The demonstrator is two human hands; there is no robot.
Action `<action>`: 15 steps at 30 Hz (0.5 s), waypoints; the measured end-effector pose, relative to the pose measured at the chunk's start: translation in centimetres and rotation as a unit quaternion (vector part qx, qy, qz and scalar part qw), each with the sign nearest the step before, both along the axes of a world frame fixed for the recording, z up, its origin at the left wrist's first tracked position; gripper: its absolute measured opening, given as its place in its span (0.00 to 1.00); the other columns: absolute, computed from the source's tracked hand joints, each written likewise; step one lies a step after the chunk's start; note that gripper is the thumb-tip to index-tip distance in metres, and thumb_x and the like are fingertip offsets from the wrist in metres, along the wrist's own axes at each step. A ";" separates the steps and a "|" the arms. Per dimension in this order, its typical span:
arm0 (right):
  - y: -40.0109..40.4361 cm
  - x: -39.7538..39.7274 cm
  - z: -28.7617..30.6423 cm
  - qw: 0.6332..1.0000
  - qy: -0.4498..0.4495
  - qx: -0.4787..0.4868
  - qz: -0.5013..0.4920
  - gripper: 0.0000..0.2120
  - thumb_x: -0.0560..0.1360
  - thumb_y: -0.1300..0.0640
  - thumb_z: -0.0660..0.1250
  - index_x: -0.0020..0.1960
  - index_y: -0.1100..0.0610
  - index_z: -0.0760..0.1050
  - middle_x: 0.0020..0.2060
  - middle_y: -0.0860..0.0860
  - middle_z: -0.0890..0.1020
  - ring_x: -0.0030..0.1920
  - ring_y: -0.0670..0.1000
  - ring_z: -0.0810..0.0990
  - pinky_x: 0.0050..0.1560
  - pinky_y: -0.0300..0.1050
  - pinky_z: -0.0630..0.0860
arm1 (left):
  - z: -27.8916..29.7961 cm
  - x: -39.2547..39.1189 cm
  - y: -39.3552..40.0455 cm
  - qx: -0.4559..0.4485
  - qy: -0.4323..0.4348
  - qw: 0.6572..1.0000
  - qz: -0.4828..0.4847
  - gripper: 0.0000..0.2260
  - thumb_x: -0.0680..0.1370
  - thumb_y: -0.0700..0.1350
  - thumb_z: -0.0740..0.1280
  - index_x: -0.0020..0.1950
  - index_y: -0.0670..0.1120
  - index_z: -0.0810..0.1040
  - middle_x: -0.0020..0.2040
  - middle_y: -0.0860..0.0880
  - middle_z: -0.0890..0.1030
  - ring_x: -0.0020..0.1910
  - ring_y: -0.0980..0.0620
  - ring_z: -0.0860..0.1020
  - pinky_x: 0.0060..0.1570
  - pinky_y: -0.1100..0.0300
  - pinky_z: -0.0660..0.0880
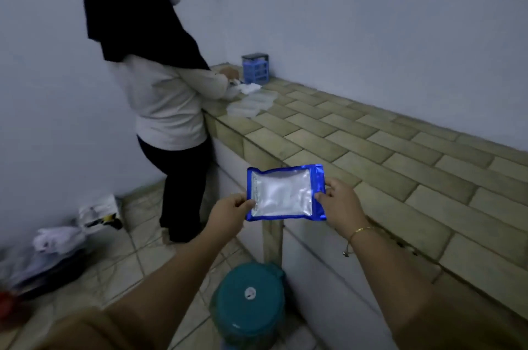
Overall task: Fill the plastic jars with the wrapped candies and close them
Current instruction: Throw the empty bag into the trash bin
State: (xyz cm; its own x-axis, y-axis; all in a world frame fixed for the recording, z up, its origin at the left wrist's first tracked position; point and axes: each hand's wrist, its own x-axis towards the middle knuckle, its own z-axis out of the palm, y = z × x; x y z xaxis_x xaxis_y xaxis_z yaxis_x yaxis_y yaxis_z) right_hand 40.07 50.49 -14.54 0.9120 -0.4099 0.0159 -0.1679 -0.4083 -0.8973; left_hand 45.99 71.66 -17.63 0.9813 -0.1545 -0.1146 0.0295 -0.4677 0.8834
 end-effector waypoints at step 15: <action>12.2 2.5 -15.9 0.976 0.207 0.032 0.062 0.15 0.74 0.68 0.64 0.60 0.64 0.73 0.53 0.59 0.80 0.51 0.58 0.79 0.48 0.45 0.75 | -13.4 -2.2 12.7 0.040 0.139 0.987 0.074 0.06 0.79 0.45 0.65 0.52 0.47 0.79 0.41 0.51 0.80 0.37 0.57 0.76 0.36 0.62 0.72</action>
